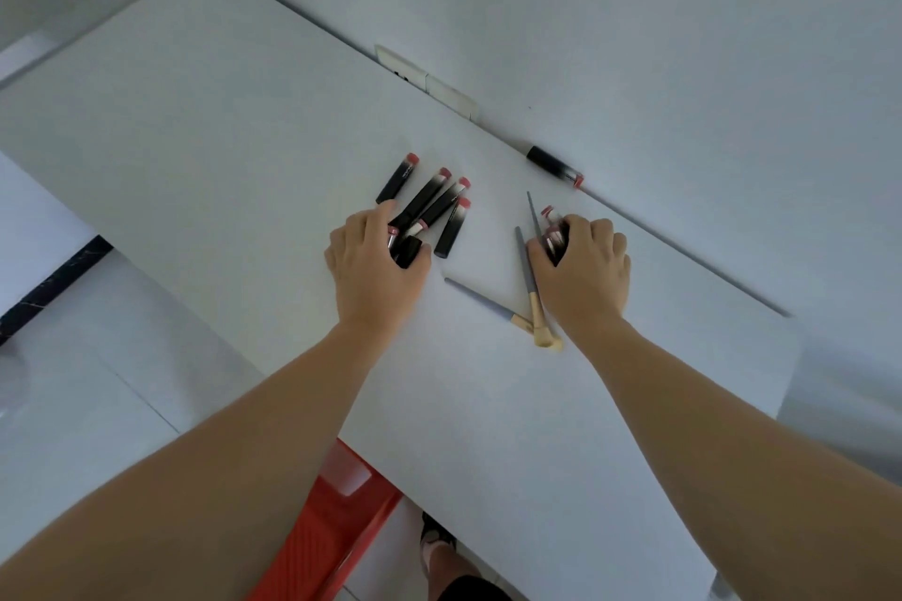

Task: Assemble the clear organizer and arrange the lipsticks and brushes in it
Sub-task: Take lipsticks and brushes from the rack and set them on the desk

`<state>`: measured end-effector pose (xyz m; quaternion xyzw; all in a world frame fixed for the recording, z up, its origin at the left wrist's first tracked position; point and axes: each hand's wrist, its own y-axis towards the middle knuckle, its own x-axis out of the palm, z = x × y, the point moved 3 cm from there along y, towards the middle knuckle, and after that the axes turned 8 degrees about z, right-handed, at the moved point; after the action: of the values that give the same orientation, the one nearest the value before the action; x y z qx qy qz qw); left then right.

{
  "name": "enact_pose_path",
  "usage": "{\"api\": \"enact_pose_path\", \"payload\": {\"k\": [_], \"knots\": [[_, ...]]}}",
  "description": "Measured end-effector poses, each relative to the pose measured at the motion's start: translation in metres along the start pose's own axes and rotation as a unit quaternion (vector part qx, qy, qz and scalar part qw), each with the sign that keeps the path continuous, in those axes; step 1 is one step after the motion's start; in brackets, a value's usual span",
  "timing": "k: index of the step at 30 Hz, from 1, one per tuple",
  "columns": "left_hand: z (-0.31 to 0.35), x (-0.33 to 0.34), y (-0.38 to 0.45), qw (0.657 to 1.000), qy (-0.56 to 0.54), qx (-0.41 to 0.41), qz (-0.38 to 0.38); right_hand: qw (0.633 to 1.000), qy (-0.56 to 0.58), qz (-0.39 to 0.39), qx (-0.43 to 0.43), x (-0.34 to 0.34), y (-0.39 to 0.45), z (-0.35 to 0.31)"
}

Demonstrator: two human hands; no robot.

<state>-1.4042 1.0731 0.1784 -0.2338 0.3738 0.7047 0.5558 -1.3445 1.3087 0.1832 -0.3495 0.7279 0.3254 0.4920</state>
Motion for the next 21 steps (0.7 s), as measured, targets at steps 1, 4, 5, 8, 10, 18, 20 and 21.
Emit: {"api": "enact_pose_path", "payload": {"k": [1,4,5,8,10,18,20,21], "knots": [[-0.001,0.0,0.001,1.0,-0.005,-0.005,-0.002,1.0,-0.009,0.004,-0.001,0.001,0.0,-0.001],[-0.002,-0.001,0.003,1.0,-0.007,-0.004,-0.017,1.0,-0.021,0.008,0.001,0.003,-0.001,-0.001],[-0.002,-0.001,0.003,1.0,0.001,0.004,-0.025,1.0,-0.021,0.01,0.003,0.004,-0.002,-0.001],[0.001,0.001,0.0,0.997,0.047,0.029,-0.051,1.0,-0.022,0.015,-0.002,0.005,-0.006,-0.002],[0.004,0.003,0.001,0.993,0.086,0.039,-0.064,1.0,-0.02,0.014,-0.008,0.005,-0.007,-0.003],[0.014,-0.01,0.01,0.992,0.091,0.015,-0.084,1.0,0.005,-0.03,-0.009,-0.006,-0.002,-0.002],[0.019,-0.022,0.012,0.994,0.07,0.013,-0.079,0.999,0.023,-0.045,-0.006,-0.016,0.001,-0.001],[0.021,-0.032,0.014,0.995,0.058,0.014,-0.078,0.998,0.035,-0.051,-0.004,-0.023,0.002,-0.001]]}}
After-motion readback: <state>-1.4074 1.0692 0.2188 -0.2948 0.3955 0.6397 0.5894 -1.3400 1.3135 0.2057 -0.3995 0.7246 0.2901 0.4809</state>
